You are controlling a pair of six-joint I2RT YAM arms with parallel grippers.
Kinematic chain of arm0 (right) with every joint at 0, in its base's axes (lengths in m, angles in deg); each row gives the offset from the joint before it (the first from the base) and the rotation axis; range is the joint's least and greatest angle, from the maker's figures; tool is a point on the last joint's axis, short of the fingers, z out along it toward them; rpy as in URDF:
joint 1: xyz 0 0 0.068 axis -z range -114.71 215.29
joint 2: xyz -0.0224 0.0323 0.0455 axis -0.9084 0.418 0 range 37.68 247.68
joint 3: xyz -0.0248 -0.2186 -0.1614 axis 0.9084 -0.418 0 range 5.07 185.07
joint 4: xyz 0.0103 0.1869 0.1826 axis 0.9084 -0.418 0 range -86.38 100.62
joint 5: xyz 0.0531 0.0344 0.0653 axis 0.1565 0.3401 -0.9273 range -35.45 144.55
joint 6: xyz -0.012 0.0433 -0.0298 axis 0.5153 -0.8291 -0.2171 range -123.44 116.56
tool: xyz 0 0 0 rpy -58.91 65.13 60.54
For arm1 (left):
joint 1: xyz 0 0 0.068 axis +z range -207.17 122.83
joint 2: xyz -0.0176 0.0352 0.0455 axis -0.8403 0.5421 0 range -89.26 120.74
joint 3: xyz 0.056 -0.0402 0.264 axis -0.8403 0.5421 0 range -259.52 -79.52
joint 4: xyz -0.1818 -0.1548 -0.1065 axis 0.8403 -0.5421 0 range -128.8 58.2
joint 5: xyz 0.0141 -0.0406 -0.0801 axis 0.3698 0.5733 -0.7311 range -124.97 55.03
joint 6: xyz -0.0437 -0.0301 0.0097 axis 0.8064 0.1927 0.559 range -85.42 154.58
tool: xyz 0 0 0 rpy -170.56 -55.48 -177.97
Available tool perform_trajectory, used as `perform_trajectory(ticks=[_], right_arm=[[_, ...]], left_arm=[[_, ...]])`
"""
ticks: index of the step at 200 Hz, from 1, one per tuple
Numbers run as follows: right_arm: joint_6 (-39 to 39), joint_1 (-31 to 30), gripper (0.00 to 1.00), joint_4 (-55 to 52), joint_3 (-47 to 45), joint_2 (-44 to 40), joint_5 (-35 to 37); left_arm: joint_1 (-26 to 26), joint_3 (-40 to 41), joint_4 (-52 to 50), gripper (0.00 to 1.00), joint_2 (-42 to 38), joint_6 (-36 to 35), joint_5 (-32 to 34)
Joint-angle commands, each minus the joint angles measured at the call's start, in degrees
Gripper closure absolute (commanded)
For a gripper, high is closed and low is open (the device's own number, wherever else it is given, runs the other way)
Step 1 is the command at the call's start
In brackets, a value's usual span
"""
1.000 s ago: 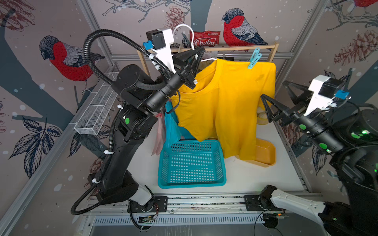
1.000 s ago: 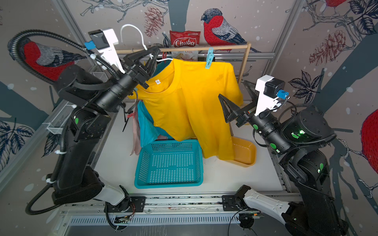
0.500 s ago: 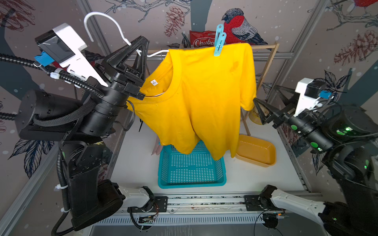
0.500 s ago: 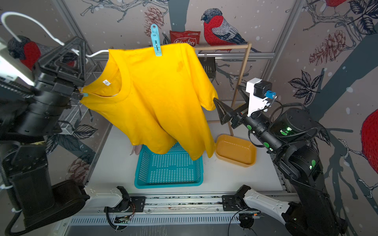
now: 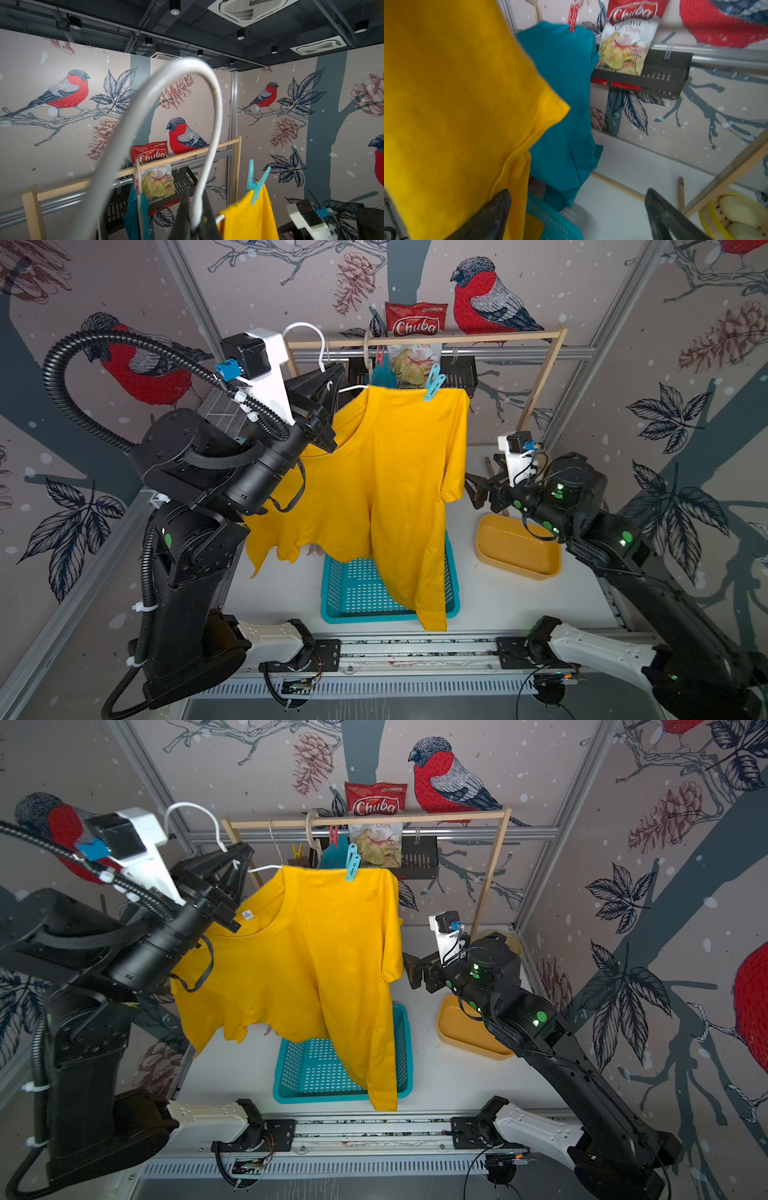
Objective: Remove the clothespins securing t-shirts to the hanger
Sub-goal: Pick up the hanger from the clothes rail.
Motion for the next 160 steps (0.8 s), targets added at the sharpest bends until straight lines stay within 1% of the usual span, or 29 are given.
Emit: perform_trajectory(ticks=[1,14,32,50,76,88,116,135,146,160], right_arm=[[-3.1,0.4,0.0,3.4,-2.3,0.5,1.4],[-3.1,0.8,0.0,4.2,-3.3,0.5,2.0],[-3.0,1.9,0.0,5.3,-4.6,0.5,3.1],[-2.8,2.9,0.0,5.7,-5.0,0.6,3.9],[-2.5,3.2,0.0,6.0,-5.0,0.0,5.2],[-2.8,3.2,0.0,6.5,-4.4,-0.8,5.6],[-2.6,3.2,0.0,7.7,-4.2,-4.1,3.4],[-1.7,3.2,0.0,6.0,-2.7,-5.7,0.1],[-0.6,3.3,0.0,5.0,-1.6,-5.6,-1.6],[0.5,3.2,0.0,3.4,0.5,-4.6,-2.9]], left_arm=[[-0.1,-4.3,1.1,1.0,2.2,-4.5,1.8],[-0.1,-7.2,0.9,1.0,3.7,-6.0,2.1],[-0.1,-8.9,1.7,1.0,4.7,-7.4,1.9],[-0.1,-8.8,2.0,1.0,5.0,-8.2,0.9],[-0.1,-7.5,-1.6,1.0,4.9,-8.5,-1.4],[-0.1,-4.2,-3.0,1.0,3.7,-8.0,-2.9],[-0.1,10.5,-1.0,1.0,-0.6,-4.9,-8.3],[-0.1,19.9,1.7,1.0,-3.0,-2.1,-14.1],[0.1,23.8,3.0,1.0,-3.8,-1.3,-14.9],[0.6,26.3,3.5,1.0,-4.2,-0.7,-15.4]])
